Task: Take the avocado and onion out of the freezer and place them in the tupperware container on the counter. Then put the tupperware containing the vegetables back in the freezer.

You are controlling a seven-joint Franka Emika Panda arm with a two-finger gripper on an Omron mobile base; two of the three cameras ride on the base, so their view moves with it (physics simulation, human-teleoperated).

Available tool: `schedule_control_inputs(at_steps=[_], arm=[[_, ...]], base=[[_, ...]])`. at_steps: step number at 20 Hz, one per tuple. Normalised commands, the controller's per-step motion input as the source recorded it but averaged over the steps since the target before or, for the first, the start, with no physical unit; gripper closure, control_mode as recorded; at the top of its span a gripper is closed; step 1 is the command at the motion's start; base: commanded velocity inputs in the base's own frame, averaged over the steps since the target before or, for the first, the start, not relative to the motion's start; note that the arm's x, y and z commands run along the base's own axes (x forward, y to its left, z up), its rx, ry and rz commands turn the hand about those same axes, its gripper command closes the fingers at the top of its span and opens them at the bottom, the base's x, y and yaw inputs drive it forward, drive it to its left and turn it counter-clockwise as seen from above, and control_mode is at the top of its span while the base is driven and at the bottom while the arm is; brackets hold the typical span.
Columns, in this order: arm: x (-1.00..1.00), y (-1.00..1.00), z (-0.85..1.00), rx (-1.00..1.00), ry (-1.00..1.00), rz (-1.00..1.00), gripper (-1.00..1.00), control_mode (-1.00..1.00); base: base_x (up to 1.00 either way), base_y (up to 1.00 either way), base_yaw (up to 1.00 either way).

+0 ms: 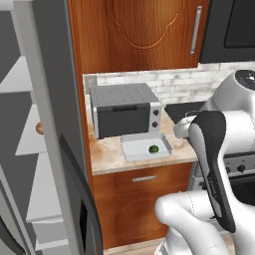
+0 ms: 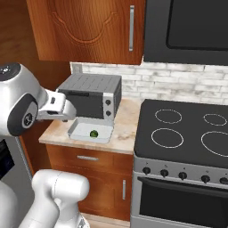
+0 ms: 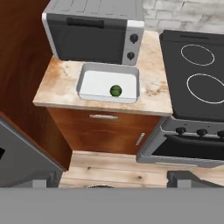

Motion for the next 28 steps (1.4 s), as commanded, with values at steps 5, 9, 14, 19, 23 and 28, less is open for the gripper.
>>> schedule_control_inputs(at_steps=[5, 9, 14, 19, 23, 28], arm=[[-0.11, 0.0, 0.01, 0.0, 0.15, 0.0, -1.0, -1.0], [0.0, 0.0, -0.01, 0.0, 0.03, 0.0, -1.0, -1.0], [0.0, 0.0, 0.0, 0.0, 0.0, 0.0, -1.0, -1.0], [0.0, 0.0, 0.0, 0.0, 0.0, 0.0, -1.0, -1.0], [0.0, 0.0, 0.0, 0.0, 0.0, 0.0, -1.0, 1.0], [0.0, 0.0, 0.0, 0.0, 0.0, 0.0, -1.0, 1.0]], base=[[0.0, 0.0, 0.0], [0.0, 0.0, 0.0], [0.0, 0.0, 0.0], [0.0, 0.0, 0.0], [-0.62, 0.0, 0.0], [-1.0, 0.0, 0.0]])
